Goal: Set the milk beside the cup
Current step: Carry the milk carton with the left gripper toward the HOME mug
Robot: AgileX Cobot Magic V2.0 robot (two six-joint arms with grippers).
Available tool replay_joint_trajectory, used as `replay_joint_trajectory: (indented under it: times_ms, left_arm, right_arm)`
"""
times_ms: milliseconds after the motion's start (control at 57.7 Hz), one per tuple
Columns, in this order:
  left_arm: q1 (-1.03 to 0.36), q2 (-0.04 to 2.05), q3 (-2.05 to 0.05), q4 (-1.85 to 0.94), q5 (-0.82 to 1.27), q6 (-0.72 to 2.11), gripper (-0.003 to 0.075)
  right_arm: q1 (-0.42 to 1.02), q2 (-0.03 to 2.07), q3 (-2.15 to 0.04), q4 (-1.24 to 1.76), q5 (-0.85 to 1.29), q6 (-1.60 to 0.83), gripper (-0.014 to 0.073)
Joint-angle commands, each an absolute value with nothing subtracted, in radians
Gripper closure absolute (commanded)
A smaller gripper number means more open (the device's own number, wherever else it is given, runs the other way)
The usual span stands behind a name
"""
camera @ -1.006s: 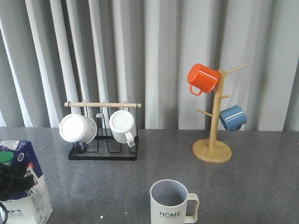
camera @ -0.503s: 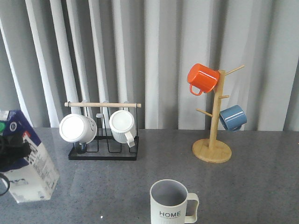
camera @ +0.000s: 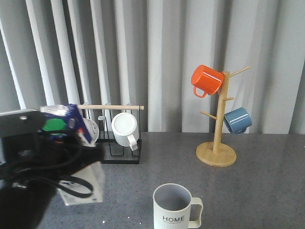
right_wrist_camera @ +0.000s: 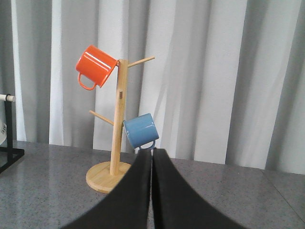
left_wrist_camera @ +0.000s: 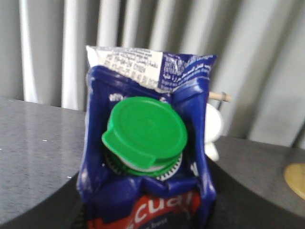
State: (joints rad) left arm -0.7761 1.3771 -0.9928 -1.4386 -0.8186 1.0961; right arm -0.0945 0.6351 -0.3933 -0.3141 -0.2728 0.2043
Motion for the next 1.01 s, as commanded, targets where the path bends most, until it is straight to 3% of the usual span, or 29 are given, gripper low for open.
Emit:
replay_joint_trajectory:
  times_ms: [0, 277, 988]
  left_arm:
    - [-0.853, 1.422, -1.07, -1.394, -0.863, 1.1, 0.058]
    - [-0.951, 1.598, -1.197, -1.454, -0.982, 1.084, 0.058]
    - [-0.977, 1.689, -1.153, -1.445, -1.009, 0.976, 0.058]
  right_arm:
    - [-0.098, 0.634, -0.418, -0.312, -0.344, 0.199, 0.0602]
    - [-0.098, 0.634, -0.418, -0.312, -0.346, 0.199, 0.0602]
    - [-0.098, 0.634, -0.418, -0.312, -0.344, 0.199, 0.0602]
